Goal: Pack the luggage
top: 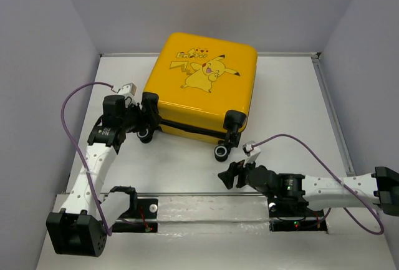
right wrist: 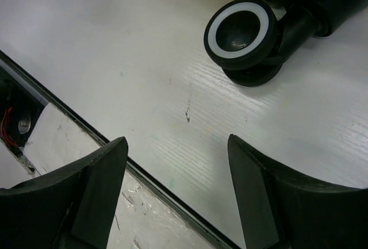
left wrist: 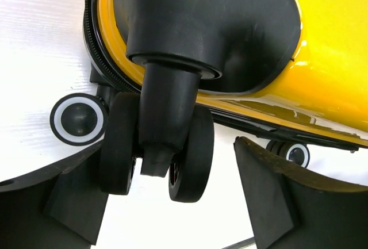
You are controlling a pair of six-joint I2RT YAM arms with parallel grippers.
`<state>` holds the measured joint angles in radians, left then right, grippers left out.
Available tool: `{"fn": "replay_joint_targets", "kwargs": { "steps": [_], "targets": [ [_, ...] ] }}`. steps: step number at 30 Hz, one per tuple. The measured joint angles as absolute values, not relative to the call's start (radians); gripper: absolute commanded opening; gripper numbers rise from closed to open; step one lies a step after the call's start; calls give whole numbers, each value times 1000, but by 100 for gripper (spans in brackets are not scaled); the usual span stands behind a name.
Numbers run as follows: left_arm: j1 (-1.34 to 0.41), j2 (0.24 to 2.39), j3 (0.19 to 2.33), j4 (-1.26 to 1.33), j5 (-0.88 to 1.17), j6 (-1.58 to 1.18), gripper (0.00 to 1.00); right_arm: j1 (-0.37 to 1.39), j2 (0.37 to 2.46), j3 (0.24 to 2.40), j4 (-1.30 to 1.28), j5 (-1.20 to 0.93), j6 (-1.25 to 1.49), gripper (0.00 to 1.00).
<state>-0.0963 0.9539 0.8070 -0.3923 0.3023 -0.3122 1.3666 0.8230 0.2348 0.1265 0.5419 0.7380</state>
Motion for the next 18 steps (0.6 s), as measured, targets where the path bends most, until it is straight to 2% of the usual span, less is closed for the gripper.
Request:
{"fn": "replay_joint_targets", "kwargs": {
  "steps": [2, 5, 7, 8, 10, 14, 16, 17, 18],
  "targets": [
    [-96, 952, 807, -383, 302, -313, 83, 1367, 829, 235, 126, 542, 738, 76],
    [-96, 951, 807, -378, 303, -313, 72, 1367, 838, 235, 125, 542, 738, 76],
    [-96, 952, 807, -368, 302, -313, 67, 1367, 842, 237, 122, 543, 738, 76],
    [-96, 952, 807, -365, 299, -311, 61, 1366, 843, 237, 122, 543, 739, 76],
    [-93, 952, 806, -366, 289, -304, 58, 1366, 844, 237, 120, 543, 741, 76],
    [-91, 955, 802, -371, 285, -295, 43, 1366, 841, 237, 119, 543, 741, 75],
    [-91, 957, 802, -370, 286, -294, 14, 1366, 834, 237, 118, 544, 742, 72],
    [-91, 956, 802, -369, 287, -294, 7, 1364, 826, 237, 118, 545, 742, 71],
    [-91, 956, 802, -369, 287, -294, 6, 1361, 822, 237, 117, 545, 742, 70]
  ]
}}
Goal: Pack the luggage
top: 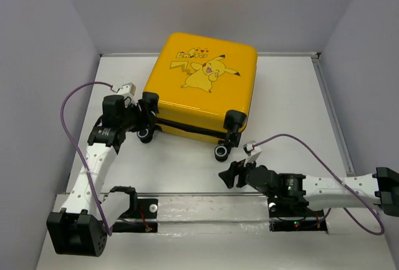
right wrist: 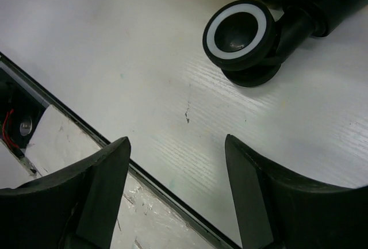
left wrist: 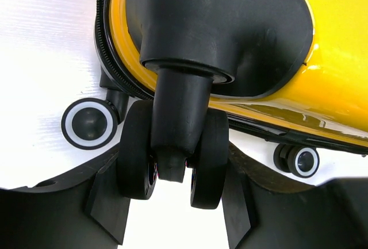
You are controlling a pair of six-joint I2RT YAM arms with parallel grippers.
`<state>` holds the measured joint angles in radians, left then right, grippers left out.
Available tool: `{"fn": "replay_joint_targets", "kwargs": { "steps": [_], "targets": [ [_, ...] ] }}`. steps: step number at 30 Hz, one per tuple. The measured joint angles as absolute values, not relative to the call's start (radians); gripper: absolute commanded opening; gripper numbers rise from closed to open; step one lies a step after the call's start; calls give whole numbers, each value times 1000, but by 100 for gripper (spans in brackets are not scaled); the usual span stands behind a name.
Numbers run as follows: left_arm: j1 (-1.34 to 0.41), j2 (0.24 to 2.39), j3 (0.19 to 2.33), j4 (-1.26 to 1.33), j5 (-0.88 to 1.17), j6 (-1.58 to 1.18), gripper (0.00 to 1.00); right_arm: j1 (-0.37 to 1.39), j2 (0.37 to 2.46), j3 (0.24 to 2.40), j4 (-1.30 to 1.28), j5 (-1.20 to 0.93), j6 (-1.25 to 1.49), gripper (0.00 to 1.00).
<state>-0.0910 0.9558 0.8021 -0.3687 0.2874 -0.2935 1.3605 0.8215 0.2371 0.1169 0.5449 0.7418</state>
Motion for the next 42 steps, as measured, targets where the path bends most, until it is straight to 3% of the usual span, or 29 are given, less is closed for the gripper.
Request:
{"fn": "replay_joint_targets", "kwargs": {
  "steps": [8, 13, 19, 25, 30, 34, 42],
  "targets": [
    [-90, 873, 748, -319, 322, -325, 6, 1180, 743, 237, 39, 504, 753, 37],
    [-133, 786, 693, -318, 347, -371, 6, 956, 707, 263, -17, 425, 698, 30],
    [-368, 679, 640, -328, 218, -465, 6, 770, 731, 353, -85, 394, 607, 29],
    [-564, 636, 586, -270, 102, -592, 6, 502, 764, 404, -98, 230, 476, 30],
    [-669, 595, 524, -198, 56, -692, 6, 324, 797, 431, -76, 52, 411, 42],
    [-721, 595, 517, -183, 21, -729, 6, 276, 787, 397, -12, 10, 405, 44],
    [-754, 655, 551, -161, 48, -756, 6, 296, 626, 106, 256, -187, 459, 40]
  ]
}}
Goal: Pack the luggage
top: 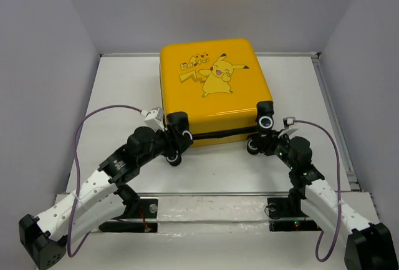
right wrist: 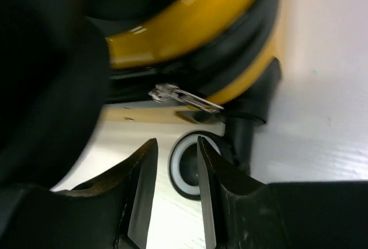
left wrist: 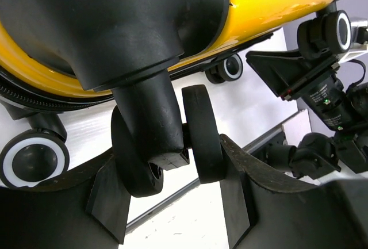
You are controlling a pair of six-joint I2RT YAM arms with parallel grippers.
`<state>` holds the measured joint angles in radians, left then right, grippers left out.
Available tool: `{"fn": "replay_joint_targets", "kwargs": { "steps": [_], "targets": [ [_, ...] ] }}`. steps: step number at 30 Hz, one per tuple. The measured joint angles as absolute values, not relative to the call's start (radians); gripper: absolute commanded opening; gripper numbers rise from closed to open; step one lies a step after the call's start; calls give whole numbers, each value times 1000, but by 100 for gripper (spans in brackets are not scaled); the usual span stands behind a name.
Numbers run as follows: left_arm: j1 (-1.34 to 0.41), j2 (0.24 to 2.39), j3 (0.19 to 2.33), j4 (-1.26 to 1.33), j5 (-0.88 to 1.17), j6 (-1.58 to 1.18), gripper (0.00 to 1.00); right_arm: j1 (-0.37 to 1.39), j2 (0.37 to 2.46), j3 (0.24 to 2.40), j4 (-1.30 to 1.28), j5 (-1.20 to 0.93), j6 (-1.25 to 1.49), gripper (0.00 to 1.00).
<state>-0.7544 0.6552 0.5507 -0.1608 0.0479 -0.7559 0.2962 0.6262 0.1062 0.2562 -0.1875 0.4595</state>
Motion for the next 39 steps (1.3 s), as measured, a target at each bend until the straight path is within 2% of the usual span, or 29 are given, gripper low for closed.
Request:
{"fn": "replay_joint_targets", "kwargs": {
  "steps": [4, 9, 11, 17, 18, 20, 23, 26, 28, 39],
  "targets": [
    [-758, 667, 559, -154, 56, -763, 6, 296, 671, 100, 404, -237, 451, 47],
    [-758, 667, 560, -154, 57, -764, 6, 297, 735, 83, 539, -225, 437, 47],
    [-760, 667, 561, -154, 57, -764, 6, 303, 744, 73, 567, -210, 437, 42],
    [-760, 670, 579, -173, 53, -759, 6, 305, 717, 65, 559, -187, 450, 35],
    [-760, 671, 582, -178, 51, -757, 6, 304, 696, 62, 554, -180, 454, 29],
    [-762, 671, 589, -188, 47, -751, 6, 304, 635, 61, 517, -154, 471, 28],
    [-764, 672, 606, -207, 36, -740, 6, 304, 576, 57, 471, -122, 492, 33],
    [-765, 672, 632, -240, 20, -726, 6, 303, 580, 57, 440, -75, 508, 47],
    [-765, 672, 645, -262, 13, -717, 6, 303, 612, 64, 426, -58, 515, 50],
    [-767, 672, 651, -282, 6, -704, 6, 302, 794, 76, 522, -118, 465, 50]
  ]
}}
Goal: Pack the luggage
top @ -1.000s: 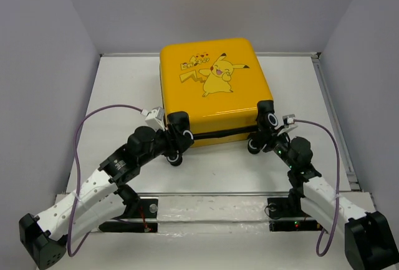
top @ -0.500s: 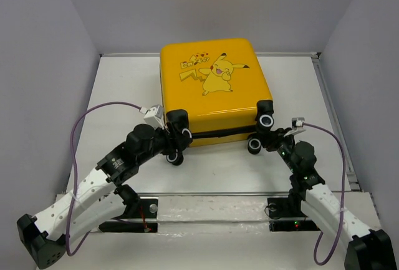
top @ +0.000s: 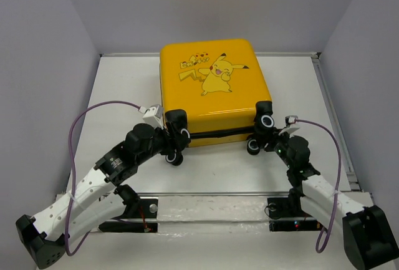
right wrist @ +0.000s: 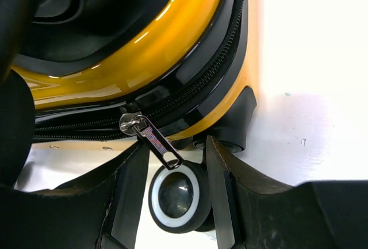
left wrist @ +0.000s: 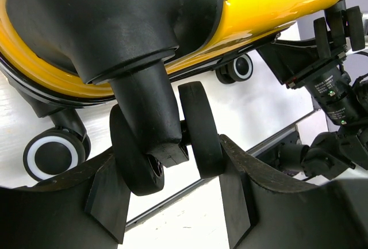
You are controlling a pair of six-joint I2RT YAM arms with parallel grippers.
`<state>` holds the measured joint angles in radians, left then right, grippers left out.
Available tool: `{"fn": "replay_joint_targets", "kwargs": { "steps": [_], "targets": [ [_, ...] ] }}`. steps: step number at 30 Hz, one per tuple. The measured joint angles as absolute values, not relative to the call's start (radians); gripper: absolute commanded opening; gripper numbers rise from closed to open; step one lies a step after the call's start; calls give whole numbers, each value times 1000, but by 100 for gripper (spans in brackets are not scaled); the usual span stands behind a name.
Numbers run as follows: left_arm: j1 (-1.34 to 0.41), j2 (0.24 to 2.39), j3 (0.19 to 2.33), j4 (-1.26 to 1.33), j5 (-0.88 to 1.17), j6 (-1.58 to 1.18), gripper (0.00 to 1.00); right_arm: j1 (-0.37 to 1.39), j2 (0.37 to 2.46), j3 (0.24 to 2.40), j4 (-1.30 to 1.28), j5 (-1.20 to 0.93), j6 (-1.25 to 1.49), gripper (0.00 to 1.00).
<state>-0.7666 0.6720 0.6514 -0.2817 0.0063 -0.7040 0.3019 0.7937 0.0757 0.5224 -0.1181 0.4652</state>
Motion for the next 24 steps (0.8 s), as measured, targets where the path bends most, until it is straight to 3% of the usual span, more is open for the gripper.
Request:
{"fn": "replay_joint_targets", "kwargs": {
  "steps": [11, 17, 22, 23, 24],
  "targets": [
    [-767, 672, 651, -281, 10, -711, 6, 302, 685, 76, 492, -133, 416, 51],
    [-767, 672, 651, -281, 15, -718, 6, 302, 670, 78, 480, -123, 401, 45],
    [-767, 672, 651, -281, 16, -726, 6, 302, 706, 85, 491, -123, 398, 23],
    [-767, 672, 650, -280, 17, -727, 6, 302, 715, 85, 497, -123, 397, 11],
    [-767, 672, 649, -279, 17, -729, 6, 302, 722, 85, 502, -124, 397, 7]
  ]
}}
